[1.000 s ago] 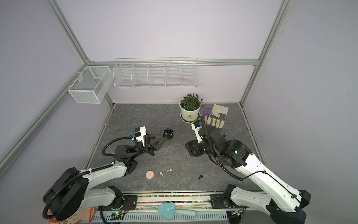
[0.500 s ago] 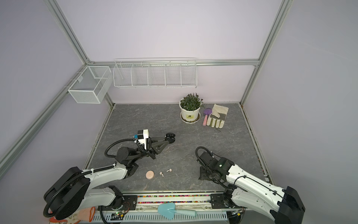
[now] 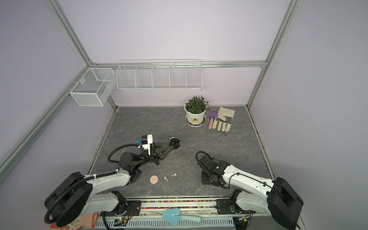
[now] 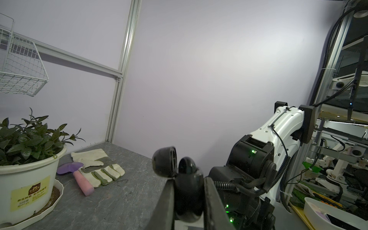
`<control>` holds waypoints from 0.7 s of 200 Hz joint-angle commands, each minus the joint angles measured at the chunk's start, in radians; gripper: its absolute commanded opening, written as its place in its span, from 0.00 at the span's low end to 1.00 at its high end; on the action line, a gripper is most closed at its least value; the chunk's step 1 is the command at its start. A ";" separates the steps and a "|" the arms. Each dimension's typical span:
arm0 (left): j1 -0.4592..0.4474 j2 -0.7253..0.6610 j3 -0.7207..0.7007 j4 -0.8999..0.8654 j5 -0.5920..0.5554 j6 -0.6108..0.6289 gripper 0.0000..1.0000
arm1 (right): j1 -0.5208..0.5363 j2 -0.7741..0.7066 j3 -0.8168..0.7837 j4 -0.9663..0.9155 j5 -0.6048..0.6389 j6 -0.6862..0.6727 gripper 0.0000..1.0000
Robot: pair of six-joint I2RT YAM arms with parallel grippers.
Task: Insert wireless bluetooth earbuds into charging case
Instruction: Pick up the wireless bluetooth earbud from the bottom-center of the table.
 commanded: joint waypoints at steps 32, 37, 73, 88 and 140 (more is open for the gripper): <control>-0.003 -0.029 -0.020 0.038 -0.018 0.021 0.00 | 0.008 0.018 -0.029 0.049 -0.011 0.017 0.43; -0.003 -0.032 -0.022 0.038 -0.021 0.021 0.00 | 0.009 0.020 -0.025 0.052 -0.009 0.014 0.42; -0.003 -0.036 -0.018 0.037 -0.021 0.021 0.00 | 0.017 0.023 -0.031 0.071 -0.006 0.013 0.34; -0.003 -0.034 -0.019 0.037 -0.022 0.023 0.00 | 0.021 0.025 -0.031 0.070 -0.009 0.014 0.33; -0.003 -0.023 -0.012 0.037 -0.023 0.025 0.00 | 0.030 0.017 -0.025 0.032 -0.001 0.009 0.32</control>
